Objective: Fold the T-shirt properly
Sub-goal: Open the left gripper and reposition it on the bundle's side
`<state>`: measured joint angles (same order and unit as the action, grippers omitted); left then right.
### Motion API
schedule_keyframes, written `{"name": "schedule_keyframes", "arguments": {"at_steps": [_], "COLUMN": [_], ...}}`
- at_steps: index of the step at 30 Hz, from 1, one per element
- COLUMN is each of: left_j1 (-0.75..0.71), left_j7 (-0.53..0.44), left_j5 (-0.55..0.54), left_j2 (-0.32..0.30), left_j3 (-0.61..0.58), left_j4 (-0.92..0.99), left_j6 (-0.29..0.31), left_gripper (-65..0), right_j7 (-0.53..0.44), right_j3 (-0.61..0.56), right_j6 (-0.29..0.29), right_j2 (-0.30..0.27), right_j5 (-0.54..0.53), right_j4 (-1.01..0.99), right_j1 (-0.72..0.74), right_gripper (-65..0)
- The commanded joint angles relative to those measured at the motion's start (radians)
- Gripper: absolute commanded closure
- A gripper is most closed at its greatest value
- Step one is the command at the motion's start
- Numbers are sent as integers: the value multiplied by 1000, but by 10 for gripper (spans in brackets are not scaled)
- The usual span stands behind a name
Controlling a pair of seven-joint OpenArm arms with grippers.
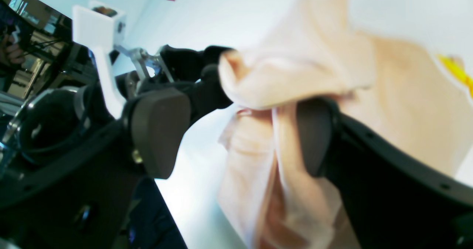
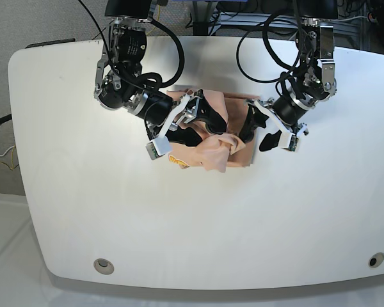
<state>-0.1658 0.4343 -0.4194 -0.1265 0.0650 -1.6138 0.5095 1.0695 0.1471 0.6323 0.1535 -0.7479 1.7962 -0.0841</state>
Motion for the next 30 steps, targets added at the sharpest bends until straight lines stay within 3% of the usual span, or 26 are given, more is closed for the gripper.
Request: {"name": "schedule_keyframes", "arguments": {"at_steps": [1,9,18,27,30], "left_j1": [12,10,10,15,18], "left_j7": [-15,-12,-12,-12,-12], "left_j5": [-17,-16,-16,-16,-16], "left_j2": [-8,-19,-38,-38,-37], "left_j3": [32,106,105,-20,-81], "left_j4": [-41,-75,-108,-125,-135], "left_j6": [8,13,10,4,-32], "left_gripper": [-346,-346,-345,-344,-344], "right_j7": [-22,-22,-22,-22,-22], "right_j3": [-4,-4,-2,3,3], "right_j6": [8,8,5,-55,-56], "right_j2": [4,4,4,-1,-30], "right_j5": [-6,1,3,4,23], "right_j4": [15,15,15,18,21], "right_j1": [14,25,27,28,28], "right_gripper": [-460,-460,-460,-460,-457]}}
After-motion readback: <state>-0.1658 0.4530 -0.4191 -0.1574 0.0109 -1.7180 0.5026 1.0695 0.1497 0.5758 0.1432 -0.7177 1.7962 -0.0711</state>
